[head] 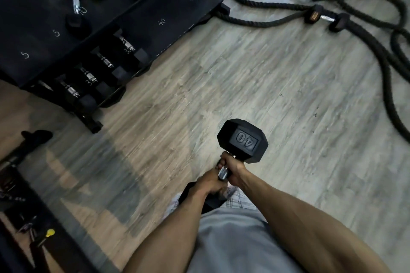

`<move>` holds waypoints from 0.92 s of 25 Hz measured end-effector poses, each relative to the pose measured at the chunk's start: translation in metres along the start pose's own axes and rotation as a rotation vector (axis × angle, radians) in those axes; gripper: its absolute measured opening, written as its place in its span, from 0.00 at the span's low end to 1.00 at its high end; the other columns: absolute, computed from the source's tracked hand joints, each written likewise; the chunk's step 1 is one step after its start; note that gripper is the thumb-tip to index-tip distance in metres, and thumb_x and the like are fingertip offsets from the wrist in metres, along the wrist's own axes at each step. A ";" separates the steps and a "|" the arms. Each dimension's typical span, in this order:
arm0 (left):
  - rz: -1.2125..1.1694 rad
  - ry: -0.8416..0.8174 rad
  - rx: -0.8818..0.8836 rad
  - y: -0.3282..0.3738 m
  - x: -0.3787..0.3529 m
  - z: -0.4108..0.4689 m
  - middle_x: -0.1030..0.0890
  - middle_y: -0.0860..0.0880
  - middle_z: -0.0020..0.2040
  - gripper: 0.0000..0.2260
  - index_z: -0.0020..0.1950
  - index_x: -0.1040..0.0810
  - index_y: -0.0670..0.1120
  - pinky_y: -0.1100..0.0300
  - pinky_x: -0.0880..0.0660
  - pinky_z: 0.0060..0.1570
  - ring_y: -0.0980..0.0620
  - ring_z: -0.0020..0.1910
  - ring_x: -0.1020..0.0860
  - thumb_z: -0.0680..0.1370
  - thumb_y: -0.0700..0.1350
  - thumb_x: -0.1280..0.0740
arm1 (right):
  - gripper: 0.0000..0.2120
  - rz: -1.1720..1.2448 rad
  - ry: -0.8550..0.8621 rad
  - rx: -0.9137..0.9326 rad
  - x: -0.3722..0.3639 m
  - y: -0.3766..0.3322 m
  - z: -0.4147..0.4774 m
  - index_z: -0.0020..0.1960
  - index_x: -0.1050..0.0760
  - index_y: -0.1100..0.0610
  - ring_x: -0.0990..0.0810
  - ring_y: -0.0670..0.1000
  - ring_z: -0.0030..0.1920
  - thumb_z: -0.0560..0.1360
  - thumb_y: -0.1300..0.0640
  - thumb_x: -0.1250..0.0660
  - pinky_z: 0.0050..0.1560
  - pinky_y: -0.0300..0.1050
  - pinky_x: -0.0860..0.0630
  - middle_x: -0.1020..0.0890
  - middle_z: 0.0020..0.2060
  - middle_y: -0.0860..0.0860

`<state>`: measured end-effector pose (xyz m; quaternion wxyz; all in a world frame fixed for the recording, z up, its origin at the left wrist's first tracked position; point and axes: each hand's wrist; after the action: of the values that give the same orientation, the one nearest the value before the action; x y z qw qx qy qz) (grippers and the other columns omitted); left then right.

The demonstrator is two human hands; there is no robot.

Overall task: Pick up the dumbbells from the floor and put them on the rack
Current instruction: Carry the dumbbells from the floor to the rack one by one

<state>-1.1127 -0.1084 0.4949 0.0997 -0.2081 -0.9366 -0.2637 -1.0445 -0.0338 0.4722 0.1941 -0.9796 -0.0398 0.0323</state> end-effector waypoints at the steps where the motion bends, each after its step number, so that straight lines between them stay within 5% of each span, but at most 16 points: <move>1: 0.015 0.005 0.011 0.022 0.017 0.013 0.18 0.45 0.55 0.15 0.60 0.23 0.49 0.52 0.26 0.56 0.43 0.55 0.20 0.73 0.48 0.33 | 0.12 -0.002 -0.003 -0.007 -0.003 -0.029 0.008 0.36 0.35 0.56 0.32 0.50 0.20 0.75 0.65 0.36 0.26 0.39 0.32 0.33 0.22 0.51; 11: -0.101 -0.040 -0.013 0.157 0.182 0.170 0.17 0.40 0.49 0.17 0.51 0.24 0.46 0.44 0.21 0.53 0.40 0.50 0.18 0.64 0.47 0.36 | 0.12 -0.070 0.031 0.023 -0.088 -0.265 0.116 0.36 0.35 0.56 0.34 0.50 0.19 0.75 0.66 0.37 0.30 0.44 0.31 0.34 0.21 0.51; 17: -0.112 0.011 -0.042 0.212 0.324 0.262 0.16 0.44 0.48 0.11 0.52 0.24 0.48 0.49 0.20 0.52 0.45 0.48 0.17 0.70 0.45 0.35 | 0.12 -0.056 0.074 0.044 -0.186 -0.397 0.182 0.37 0.35 0.56 0.34 0.49 0.19 0.76 0.66 0.37 0.30 0.44 0.31 0.34 0.22 0.51; 21: -0.221 0.021 0.020 0.240 0.405 0.323 0.18 0.47 0.37 0.06 0.47 0.25 0.49 0.52 0.20 0.47 0.45 0.40 0.17 0.71 0.44 0.34 | 0.12 -0.148 0.030 0.012 -0.249 -0.476 0.233 0.36 0.34 0.57 0.32 0.50 0.21 0.76 0.64 0.36 0.30 0.44 0.28 0.32 0.22 0.51; 23: -0.269 0.051 0.057 0.252 0.440 0.355 0.17 0.47 0.35 0.13 0.51 0.23 0.46 0.49 0.18 0.47 0.45 0.39 0.15 0.68 0.46 0.34 | 0.10 -0.215 0.001 0.002 -0.279 -0.514 0.259 0.38 0.33 0.57 0.32 0.51 0.22 0.76 0.65 0.36 0.29 0.44 0.28 0.32 0.22 0.51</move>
<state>-1.4218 0.4253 0.4410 0.0929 -0.0709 -0.9604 -0.2531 -1.3759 0.5121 0.4437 0.1972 -0.9696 -0.1445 0.0109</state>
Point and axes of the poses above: each hand's wrist, its own z-axis towards the middle knuckle, its own x-axis out of the back of the hand, y = z × x
